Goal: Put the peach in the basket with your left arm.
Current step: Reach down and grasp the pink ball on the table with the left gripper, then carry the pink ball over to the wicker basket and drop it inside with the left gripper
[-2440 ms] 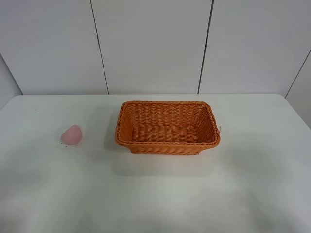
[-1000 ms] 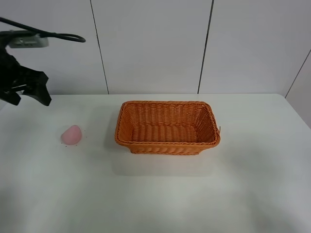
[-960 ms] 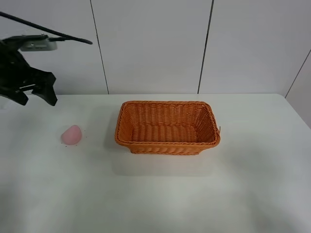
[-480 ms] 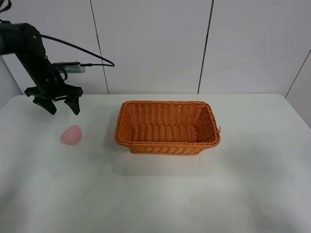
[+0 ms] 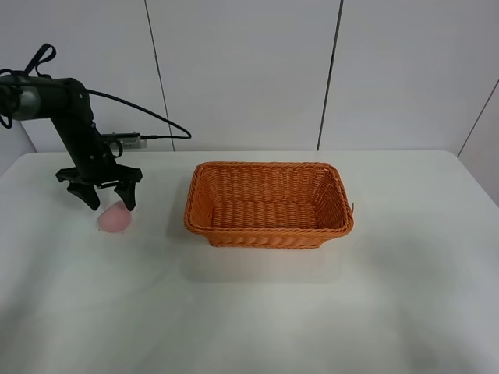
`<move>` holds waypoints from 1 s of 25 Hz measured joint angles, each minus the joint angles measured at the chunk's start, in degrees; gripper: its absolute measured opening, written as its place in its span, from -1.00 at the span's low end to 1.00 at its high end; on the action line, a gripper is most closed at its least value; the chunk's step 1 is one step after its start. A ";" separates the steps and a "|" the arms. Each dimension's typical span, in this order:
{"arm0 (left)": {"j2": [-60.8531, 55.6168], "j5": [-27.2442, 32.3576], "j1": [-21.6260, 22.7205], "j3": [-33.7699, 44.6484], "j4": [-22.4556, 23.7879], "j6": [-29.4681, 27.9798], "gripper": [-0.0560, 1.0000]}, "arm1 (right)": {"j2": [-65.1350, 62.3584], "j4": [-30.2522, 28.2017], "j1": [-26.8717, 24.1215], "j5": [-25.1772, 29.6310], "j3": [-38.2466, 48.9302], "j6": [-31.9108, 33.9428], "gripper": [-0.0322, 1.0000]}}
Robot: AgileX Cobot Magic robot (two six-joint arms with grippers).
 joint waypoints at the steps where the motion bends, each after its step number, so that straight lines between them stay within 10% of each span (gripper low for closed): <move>1: 0.31 -0.13 0.00 0.00 0.00 0.00 0.70 | 0.00 0.00 0.00 0.00 0.00 0.00 0.41; 9: 3.27 -1.45 0.00 0.06 0.00 0.00 0.65 | 0.00 0.00 0.00 0.00 0.00 0.00 0.41; 17: 3.04 -1.00 0.00 0.11 0.20 -0.05 -0.58 | 0.00 0.04 0.00 0.00 0.00 0.00 0.41; 25: 1.08 3.82 0.00 -2.51 0.63 -0.29 -0.59 | 0.00 0.04 0.00 0.00 0.00 0.00 0.41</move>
